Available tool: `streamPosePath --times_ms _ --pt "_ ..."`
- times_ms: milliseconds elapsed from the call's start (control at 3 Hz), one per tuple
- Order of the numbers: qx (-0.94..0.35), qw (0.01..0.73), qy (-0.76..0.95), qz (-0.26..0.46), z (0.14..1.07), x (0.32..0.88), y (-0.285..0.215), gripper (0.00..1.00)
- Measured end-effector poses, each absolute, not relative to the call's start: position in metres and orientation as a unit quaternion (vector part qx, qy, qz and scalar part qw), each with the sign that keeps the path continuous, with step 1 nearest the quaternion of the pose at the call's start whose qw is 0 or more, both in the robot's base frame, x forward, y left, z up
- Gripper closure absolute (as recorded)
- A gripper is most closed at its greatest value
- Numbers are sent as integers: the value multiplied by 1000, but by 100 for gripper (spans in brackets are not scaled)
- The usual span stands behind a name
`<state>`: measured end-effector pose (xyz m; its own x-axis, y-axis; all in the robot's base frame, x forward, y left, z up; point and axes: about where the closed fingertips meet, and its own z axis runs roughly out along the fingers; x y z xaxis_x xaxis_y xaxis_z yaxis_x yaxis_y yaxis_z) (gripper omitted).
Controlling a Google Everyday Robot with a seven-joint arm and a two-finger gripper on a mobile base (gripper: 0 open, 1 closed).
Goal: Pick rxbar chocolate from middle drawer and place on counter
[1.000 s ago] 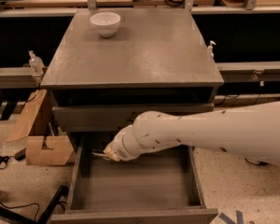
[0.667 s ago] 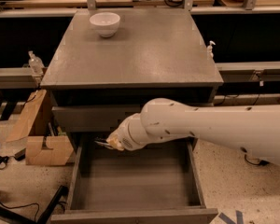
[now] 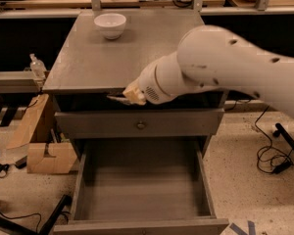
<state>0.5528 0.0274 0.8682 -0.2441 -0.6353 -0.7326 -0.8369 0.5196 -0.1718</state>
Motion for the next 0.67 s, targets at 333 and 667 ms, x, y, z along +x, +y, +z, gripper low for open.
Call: streamPosePath --times_ms 333,667 --pt "-459 427 771 111 943 574 3 100" --pt "-447 466 757 98 1013 621 -24 100"
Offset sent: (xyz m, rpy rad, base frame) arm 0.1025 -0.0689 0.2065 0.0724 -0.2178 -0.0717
